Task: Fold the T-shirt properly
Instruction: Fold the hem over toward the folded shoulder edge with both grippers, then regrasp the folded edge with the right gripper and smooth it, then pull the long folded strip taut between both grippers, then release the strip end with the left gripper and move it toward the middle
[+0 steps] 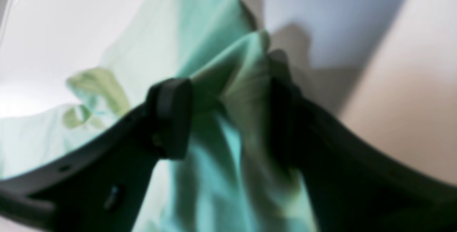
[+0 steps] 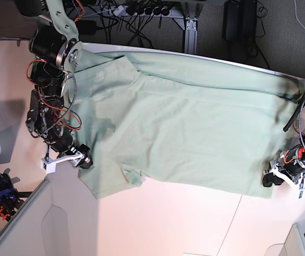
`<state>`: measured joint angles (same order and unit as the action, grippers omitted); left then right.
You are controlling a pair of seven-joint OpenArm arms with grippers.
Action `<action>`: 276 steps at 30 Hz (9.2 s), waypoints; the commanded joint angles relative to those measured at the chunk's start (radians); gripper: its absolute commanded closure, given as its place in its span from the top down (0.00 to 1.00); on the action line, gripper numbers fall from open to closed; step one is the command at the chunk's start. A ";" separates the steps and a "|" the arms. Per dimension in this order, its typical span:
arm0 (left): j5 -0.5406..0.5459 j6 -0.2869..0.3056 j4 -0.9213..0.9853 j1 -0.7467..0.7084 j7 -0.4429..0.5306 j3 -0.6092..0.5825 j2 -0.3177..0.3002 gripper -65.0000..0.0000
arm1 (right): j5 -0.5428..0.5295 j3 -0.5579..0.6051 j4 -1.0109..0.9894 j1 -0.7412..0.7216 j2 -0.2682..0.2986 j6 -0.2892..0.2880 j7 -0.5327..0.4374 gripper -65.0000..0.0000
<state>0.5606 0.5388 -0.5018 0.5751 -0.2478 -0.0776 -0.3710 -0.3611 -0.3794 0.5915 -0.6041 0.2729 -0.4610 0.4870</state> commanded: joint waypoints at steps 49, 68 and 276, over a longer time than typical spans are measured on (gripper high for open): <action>0.164 0.159 -0.798 -0.581 -0.097 0.063 -0.253 0.00 | -0.157 0.001 0.803 0.552 0.161 -0.018 0.214 0.15; 0.161 0.159 -0.798 -0.598 -0.101 0.063 -0.239 0.00 | -0.111 -0.097 0.665 0.299 0.103 -0.015 0.112 0.66; 0.107 0.159 -0.696 -0.527 -0.140 0.338 -0.255 0.00 | -0.241 -0.219 1.331 0.964 0.007 -0.014 0.243 0.67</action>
<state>0.6483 0.6914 -1.1847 0.0383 -0.4042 0.2508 -0.6041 -0.5869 -0.5907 1.9053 0.3634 0.2657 -0.4755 0.7525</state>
